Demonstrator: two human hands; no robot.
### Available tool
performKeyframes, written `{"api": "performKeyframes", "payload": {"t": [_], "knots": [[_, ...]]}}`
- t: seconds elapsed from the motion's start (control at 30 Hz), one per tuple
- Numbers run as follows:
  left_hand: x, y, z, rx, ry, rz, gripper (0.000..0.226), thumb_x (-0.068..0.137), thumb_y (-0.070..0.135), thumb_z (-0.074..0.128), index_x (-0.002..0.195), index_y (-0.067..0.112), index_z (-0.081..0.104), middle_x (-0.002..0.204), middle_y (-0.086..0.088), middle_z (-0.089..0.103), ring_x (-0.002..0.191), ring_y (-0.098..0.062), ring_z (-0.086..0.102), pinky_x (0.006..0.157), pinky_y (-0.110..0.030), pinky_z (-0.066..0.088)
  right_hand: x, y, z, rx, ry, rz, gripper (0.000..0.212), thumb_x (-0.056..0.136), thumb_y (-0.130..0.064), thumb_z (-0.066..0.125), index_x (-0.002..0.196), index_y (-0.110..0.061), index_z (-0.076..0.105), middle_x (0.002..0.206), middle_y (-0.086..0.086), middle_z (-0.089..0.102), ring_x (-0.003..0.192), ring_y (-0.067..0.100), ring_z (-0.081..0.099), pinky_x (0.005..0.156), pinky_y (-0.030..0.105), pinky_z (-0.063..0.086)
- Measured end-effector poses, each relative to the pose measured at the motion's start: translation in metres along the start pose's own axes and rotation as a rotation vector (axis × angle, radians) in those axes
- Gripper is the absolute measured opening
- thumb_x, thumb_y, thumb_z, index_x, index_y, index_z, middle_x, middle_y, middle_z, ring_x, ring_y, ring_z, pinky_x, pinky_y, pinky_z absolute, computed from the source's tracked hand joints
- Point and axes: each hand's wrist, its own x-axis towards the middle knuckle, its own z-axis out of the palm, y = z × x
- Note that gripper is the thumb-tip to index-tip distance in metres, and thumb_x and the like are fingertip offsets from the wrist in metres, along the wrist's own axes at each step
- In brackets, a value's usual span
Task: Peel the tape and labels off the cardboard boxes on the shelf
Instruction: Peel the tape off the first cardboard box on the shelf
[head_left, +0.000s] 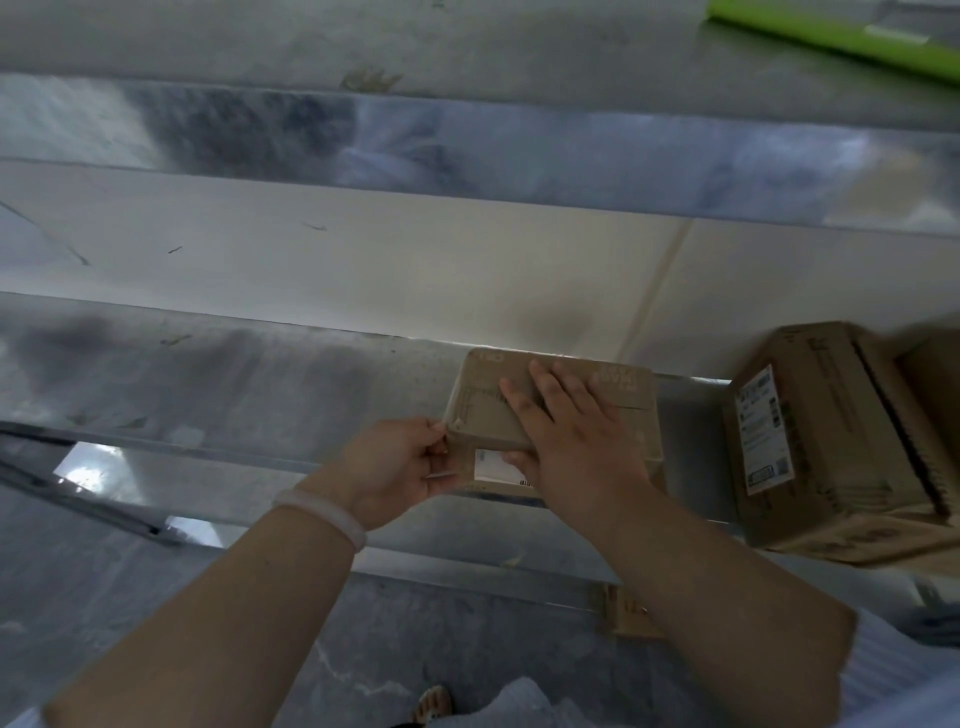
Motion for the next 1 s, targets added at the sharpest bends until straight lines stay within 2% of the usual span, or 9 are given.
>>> {"api": "performKeyframes", "payload": {"t": [0.07, 0.17, 0.33, 0.5, 0.6, 0.77, 0.83, 0.93, 1.0], "knots": [[0.0, -0.004, 0.0, -0.038, 0.036, 0.031, 0.016, 0.099, 0.011, 0.043, 0.085, 0.008, 0.052, 0.076, -0.006, 0.056, 0.074, -0.021, 0.066, 0.063, -0.034, 0.057, 0.001, 0.0, -0.002, 0.011, -0.014, -0.002, 0.072, 0.089, -0.052, 0.054, 0.151, -0.027, 0.028, 0.158, 0.009, 0.027, 0.145, 0.029, 0.024, 0.117, 0.048, 0.014], [0.004, -0.009, 0.003, -0.05, 0.199, 0.096, 0.019, 0.097, 0.012, 0.05, 0.08, 0.008, 0.056, 0.073, -0.008, 0.056, 0.07, -0.023, 0.063, 0.069, -0.04, 0.056, 0.001, -0.001, -0.002, 0.002, -0.019, -0.004, 0.072, 0.088, -0.053, 0.055, 0.15, -0.027, 0.03, 0.156, 0.01, 0.031, 0.143, 0.029, 0.028, 0.117, 0.049, 0.018], [0.007, -0.001, 0.002, 0.259, 0.247, 0.212, 0.012, 0.093, 0.02, 0.06, 0.094, 0.011, 0.068, 0.091, -0.012, 0.067, 0.084, -0.022, 0.064, 0.078, -0.035, 0.055, 0.001, -0.001, -0.001, 0.002, 0.003, 0.0, 0.071, 0.085, -0.052, 0.056, 0.148, -0.025, 0.036, 0.153, 0.012, 0.037, 0.14, 0.031, 0.035, 0.114, 0.051, 0.026], [0.01, 0.011, 0.01, 0.099, 0.212, 0.092, 0.014, 0.092, 0.009, 0.059, 0.078, 0.01, 0.061, 0.07, -0.006, 0.054, 0.064, -0.013, 0.05, 0.055, -0.026, 0.053, 0.001, -0.001, -0.001, -0.005, 0.019, 0.005, 0.07, 0.084, -0.052, 0.057, 0.146, -0.024, 0.039, 0.15, 0.012, 0.04, 0.138, 0.032, 0.038, 0.112, 0.053, 0.031], [0.013, 0.014, 0.013, 0.294, 0.187, 0.141, 0.015, 0.096, 0.011, 0.054, 0.082, 0.008, 0.056, 0.073, -0.008, 0.053, 0.064, -0.012, 0.051, 0.052, -0.02, 0.05, 0.001, -0.001, -0.001, -0.008, 0.018, 0.013, 0.071, 0.083, -0.052, 0.059, 0.145, -0.024, 0.041, 0.149, 0.012, 0.042, 0.136, 0.032, 0.04, 0.111, 0.053, 0.033], [0.018, 0.018, 0.014, 0.606, 0.261, 0.247, 0.013, 0.095, 0.014, 0.055, 0.084, 0.007, 0.055, 0.076, -0.008, 0.056, 0.072, -0.017, 0.055, 0.069, -0.031, 0.052, 0.001, -0.001, -0.003, 0.009, 0.012, 0.015, 0.069, 0.082, -0.051, 0.058, 0.144, -0.023, 0.043, 0.148, 0.013, 0.043, 0.136, 0.032, 0.042, 0.11, 0.053, 0.034], [0.017, 0.019, 0.015, 0.744, 0.282, 0.292, 0.016, 0.094, 0.014, 0.055, 0.078, 0.01, 0.055, 0.076, -0.007, 0.058, 0.072, -0.019, 0.057, 0.07, -0.034, 0.054, 0.001, -0.001, -0.003, 0.019, -0.004, -0.001, 0.069, 0.086, -0.051, 0.056, 0.147, -0.024, 0.038, 0.152, 0.012, 0.037, 0.14, 0.032, 0.035, 0.114, 0.052, 0.029], [0.015, 0.022, 0.016, 0.994, 0.333, 0.367, 0.017, 0.091, 0.016, 0.056, 0.075, 0.016, 0.052, 0.079, -0.009, 0.063, 0.077, -0.027, 0.064, 0.076, -0.044, 0.055, 0.001, 0.001, -0.005, 0.051, -0.041, -0.03, 0.07, 0.094, -0.05, 0.048, 0.154, -0.028, 0.019, 0.161, 0.009, 0.016, 0.148, 0.029, 0.014, 0.12, 0.048, 0.011], [0.015, 0.023, 0.016, 1.049, 0.347, 0.382, 0.018, 0.091, 0.017, 0.057, 0.074, 0.017, 0.053, 0.078, -0.009, 0.063, 0.077, -0.028, 0.064, 0.074, -0.044, 0.055, 0.001, 0.002, -0.007, 0.069, -0.048, -0.031, 0.07, 0.095, -0.05, 0.046, 0.154, -0.029, 0.015, 0.162, 0.008, 0.011, 0.149, 0.028, 0.009, 0.12, 0.046, 0.005]]}}
